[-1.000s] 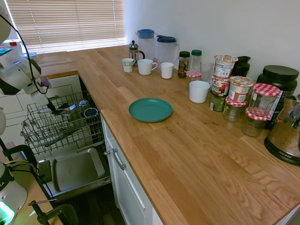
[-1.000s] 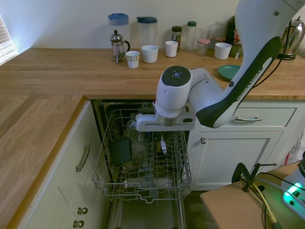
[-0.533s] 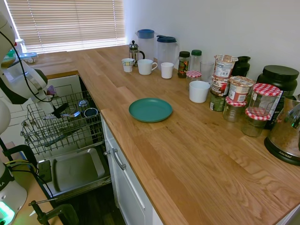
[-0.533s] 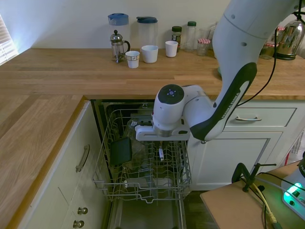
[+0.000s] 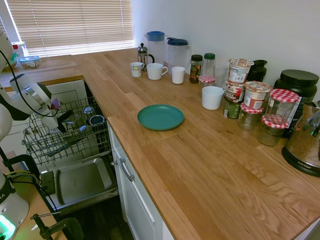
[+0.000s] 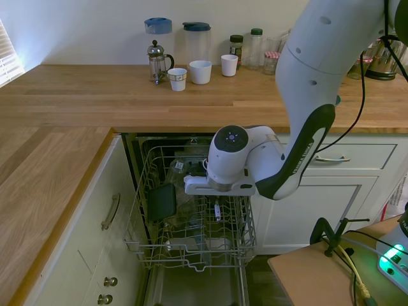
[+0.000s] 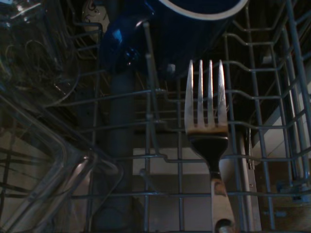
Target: Put the fork in the dishwasher
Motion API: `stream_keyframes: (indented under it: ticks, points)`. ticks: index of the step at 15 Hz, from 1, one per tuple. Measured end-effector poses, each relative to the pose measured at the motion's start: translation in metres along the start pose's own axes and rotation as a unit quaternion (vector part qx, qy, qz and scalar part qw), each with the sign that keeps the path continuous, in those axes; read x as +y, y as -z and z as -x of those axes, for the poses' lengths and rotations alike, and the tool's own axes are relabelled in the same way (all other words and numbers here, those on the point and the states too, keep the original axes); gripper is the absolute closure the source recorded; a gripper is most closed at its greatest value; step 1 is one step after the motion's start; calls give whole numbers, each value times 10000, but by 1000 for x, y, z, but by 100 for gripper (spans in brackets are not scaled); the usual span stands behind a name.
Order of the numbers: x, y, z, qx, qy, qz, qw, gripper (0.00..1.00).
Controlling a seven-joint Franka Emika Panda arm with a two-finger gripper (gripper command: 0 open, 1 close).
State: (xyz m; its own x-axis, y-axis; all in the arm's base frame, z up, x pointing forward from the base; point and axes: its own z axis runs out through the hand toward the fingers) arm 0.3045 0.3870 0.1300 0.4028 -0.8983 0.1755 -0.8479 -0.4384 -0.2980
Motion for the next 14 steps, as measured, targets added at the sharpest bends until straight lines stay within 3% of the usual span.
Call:
stream_keyframes:
  ticks: [5,6,14]
  points:
    - [9,-22,-1,-80,-226,84,9997,100]
    - [10,-26,-1,-87,-223,99,9997,0]
    - [4,-31,0,-98,-158,130,9997,0]
